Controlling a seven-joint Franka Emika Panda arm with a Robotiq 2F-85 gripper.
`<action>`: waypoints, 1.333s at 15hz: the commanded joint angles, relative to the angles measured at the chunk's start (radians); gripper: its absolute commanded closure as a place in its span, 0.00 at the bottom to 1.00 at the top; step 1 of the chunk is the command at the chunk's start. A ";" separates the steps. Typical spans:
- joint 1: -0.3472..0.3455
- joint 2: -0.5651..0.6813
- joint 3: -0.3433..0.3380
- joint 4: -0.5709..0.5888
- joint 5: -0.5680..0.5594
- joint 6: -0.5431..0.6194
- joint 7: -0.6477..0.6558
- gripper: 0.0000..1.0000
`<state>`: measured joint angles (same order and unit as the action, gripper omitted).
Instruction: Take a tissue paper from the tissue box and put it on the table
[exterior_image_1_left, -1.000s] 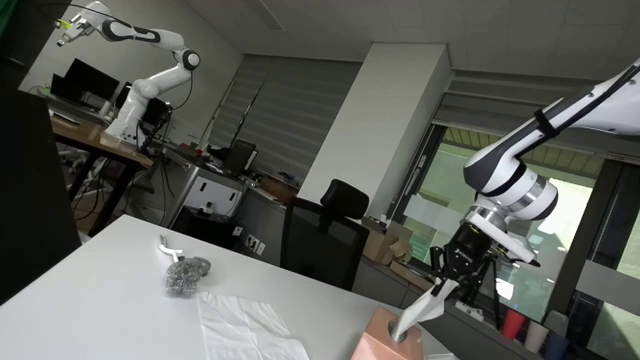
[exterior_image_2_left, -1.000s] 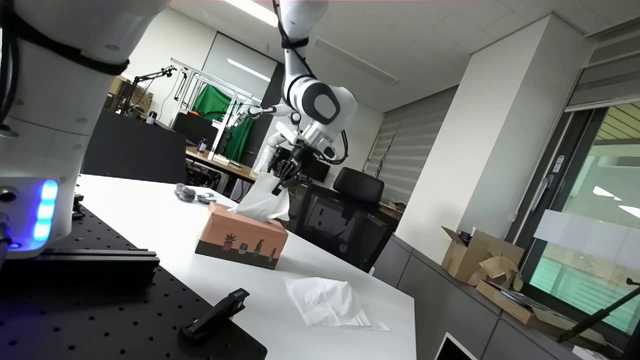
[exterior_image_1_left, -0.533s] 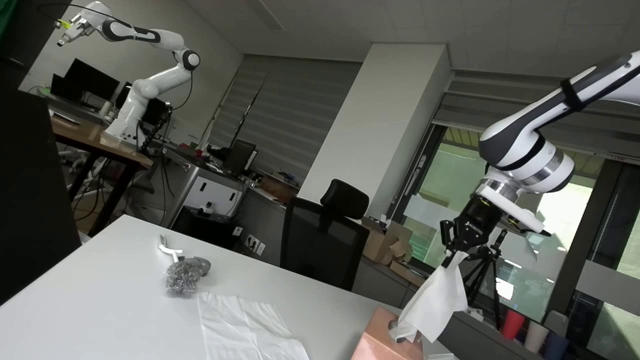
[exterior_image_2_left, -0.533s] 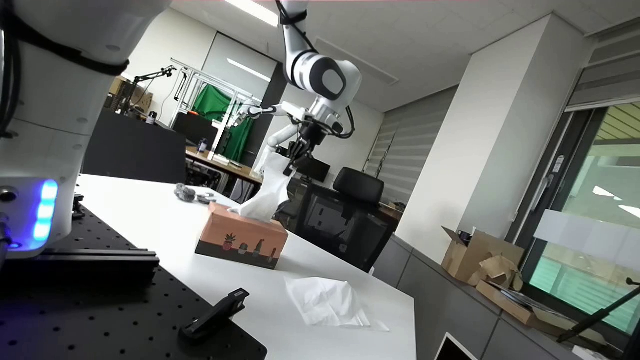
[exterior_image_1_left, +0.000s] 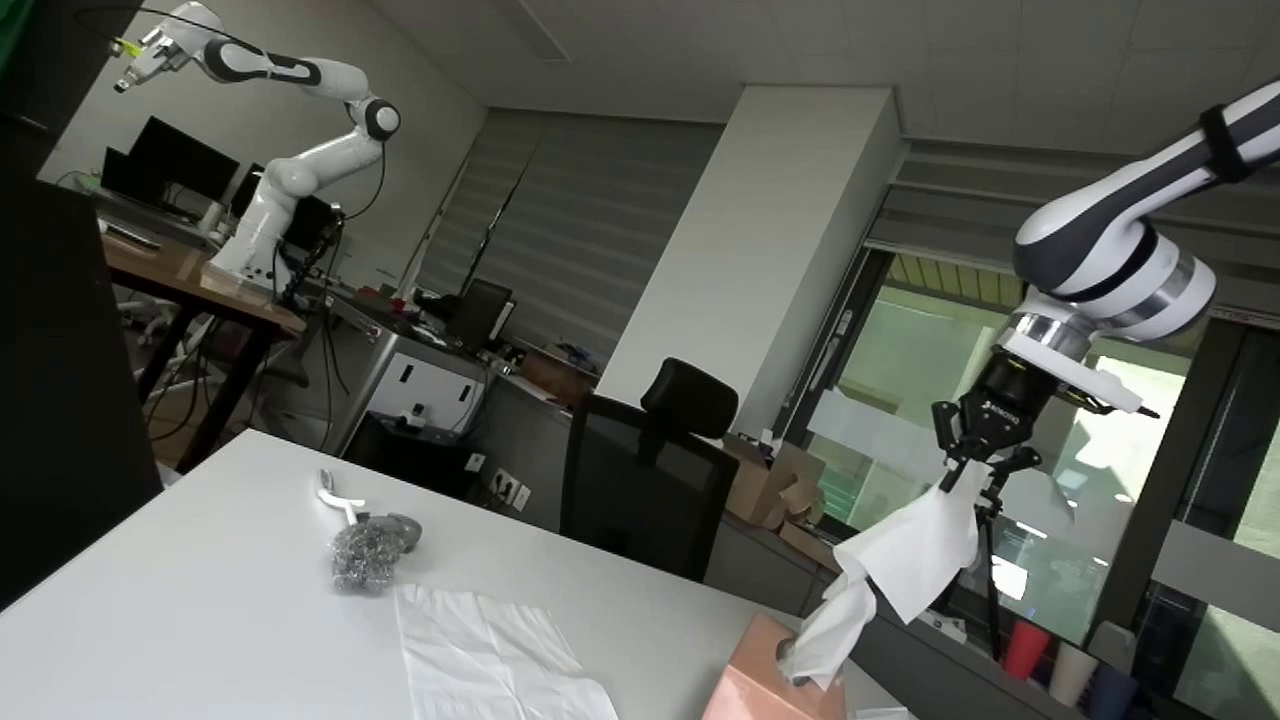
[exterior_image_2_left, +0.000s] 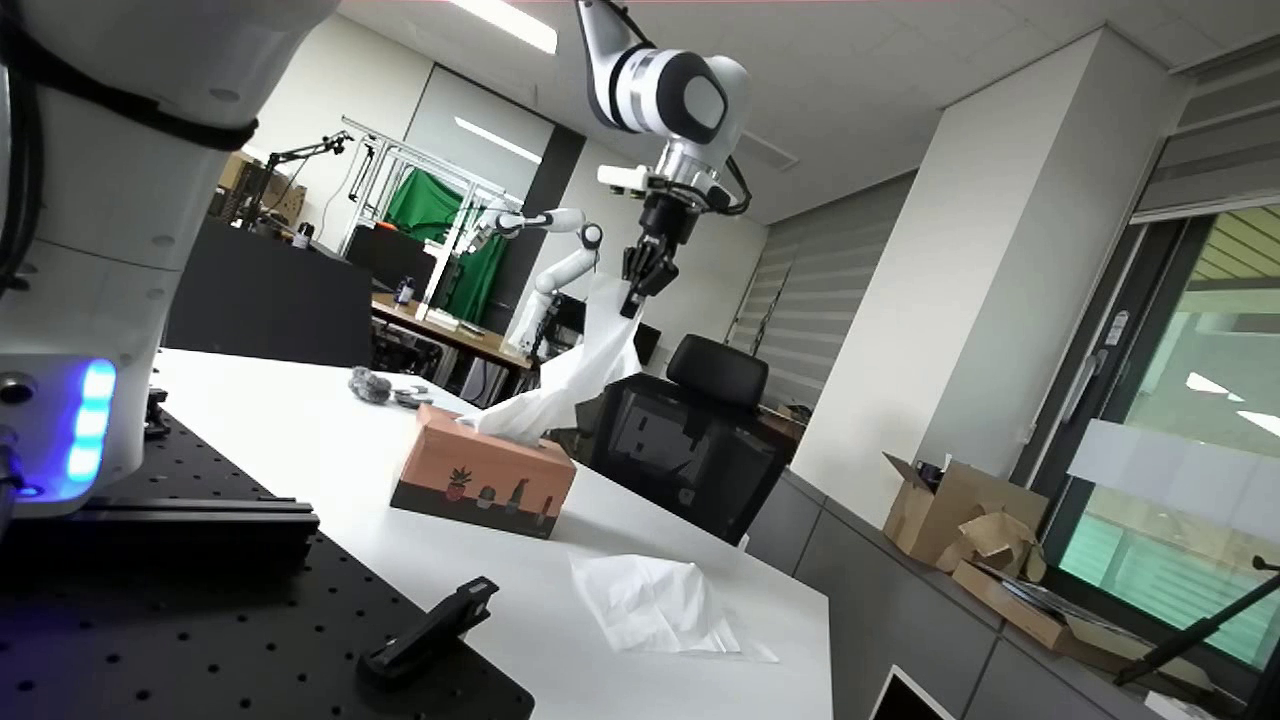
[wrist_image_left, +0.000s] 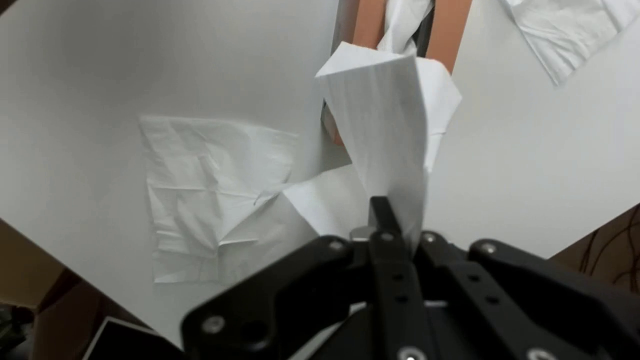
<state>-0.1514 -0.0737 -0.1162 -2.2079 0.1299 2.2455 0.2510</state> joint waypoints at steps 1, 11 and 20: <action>-0.032 0.012 -0.026 0.039 -0.097 0.052 0.111 1.00; -0.080 0.253 -0.107 0.054 0.021 0.548 0.239 1.00; -0.027 0.662 -0.085 0.101 0.313 1.111 0.236 1.00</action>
<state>-0.2047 0.4561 -0.1970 -2.1757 0.3876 3.2535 0.4507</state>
